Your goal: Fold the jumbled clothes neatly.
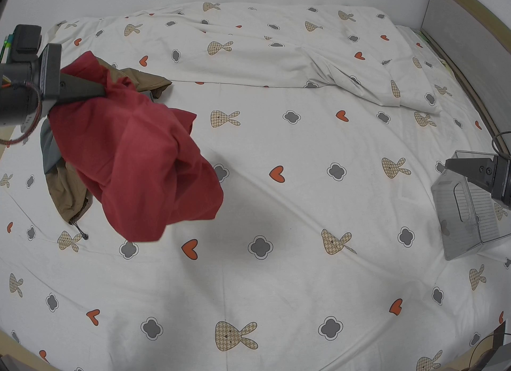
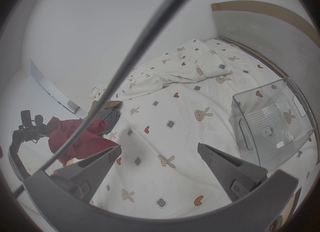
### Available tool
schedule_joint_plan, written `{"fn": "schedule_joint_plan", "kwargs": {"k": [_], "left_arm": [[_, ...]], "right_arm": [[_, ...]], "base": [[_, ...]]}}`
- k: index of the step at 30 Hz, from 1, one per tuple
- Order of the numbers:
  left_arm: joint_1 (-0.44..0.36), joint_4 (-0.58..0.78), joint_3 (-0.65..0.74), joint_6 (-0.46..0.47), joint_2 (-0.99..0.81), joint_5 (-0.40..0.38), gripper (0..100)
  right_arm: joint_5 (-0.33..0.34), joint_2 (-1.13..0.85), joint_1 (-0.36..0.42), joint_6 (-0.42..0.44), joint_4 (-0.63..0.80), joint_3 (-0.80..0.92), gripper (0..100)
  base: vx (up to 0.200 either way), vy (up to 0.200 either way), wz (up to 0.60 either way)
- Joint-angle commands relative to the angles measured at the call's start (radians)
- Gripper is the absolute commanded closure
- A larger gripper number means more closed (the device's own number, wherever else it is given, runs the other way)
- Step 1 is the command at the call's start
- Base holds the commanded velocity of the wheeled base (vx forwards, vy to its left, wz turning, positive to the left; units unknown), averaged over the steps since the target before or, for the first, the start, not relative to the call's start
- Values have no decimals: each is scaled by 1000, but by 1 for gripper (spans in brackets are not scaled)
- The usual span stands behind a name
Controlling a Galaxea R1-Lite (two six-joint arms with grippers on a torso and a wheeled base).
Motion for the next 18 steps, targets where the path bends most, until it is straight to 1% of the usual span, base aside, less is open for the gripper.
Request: {"fn": "schedule_joint_plan", "kwargs": {"k": [1, 3, 4, 6, 7, 8, 9, 10, 11, 12, 15, 16, 18], "left_arm": [[-74, -1, 70, -19, -23, 10, 100], [-77, -2, 105, -33, -23, 6, 100], [-89, -4, 125, -42, -22, 4, 100], [-138, -7, 153, -53, -19, 4, 100], [-138, -7, 153, -53, -19, 4, 100], [-198, -13, 177, -57, -14, 6, 100], [-230, -13, 188, -57, -9, 7, 100], [-230, -13, 188, -57, -9, 7, 100], [-274, -14, 194, -56, 8, 12, 100], [-291, -14, 195, -57, 20, 14, 100], [-297, -14, 202, -60, 31, 10, 100], [-302, -16, 211, -59, 34, 9, 0], [-316, -30, 223, -59, 32, 7, 0]], "right_arm": [[0, 8, 27, 1, 4, 6, 0], [0, 8, 44, -1, 1, 16, 0], [-2, 9, 59, -3, 1, 21, 0], [-5, 17, 86, -3, 0, 29, 0], [-5, 17, 86, -3, 0, 29, 0], [-7, 24, 116, -3, 0, 32, 0], [-7, 32, 133, -3, 0, 33, 0], [-7, 32, 133, -3, 0, 33, 0], [-7, 51, 155, -1, 0, 32, 0], [-7, 67, 162, 1, 0, 32, 0], [-5, 83, 162, 1, 0, 33, 0], [-3, 83, 162, 1, 0, 36, 0], [-2, 83, 164, -1, 0, 41, 0]], "base": [[0, 0, 0], [0, 0, 0], [0, 0, 0], [0, 0, 0], [0, 0, 0], [0, 0, 0], [0, 0, 0], [0, 0, 0], [0, 0, 0], [0, 0, 0], [0, 0, 0], [0, 0, 0], [0, 0, 0]]}}
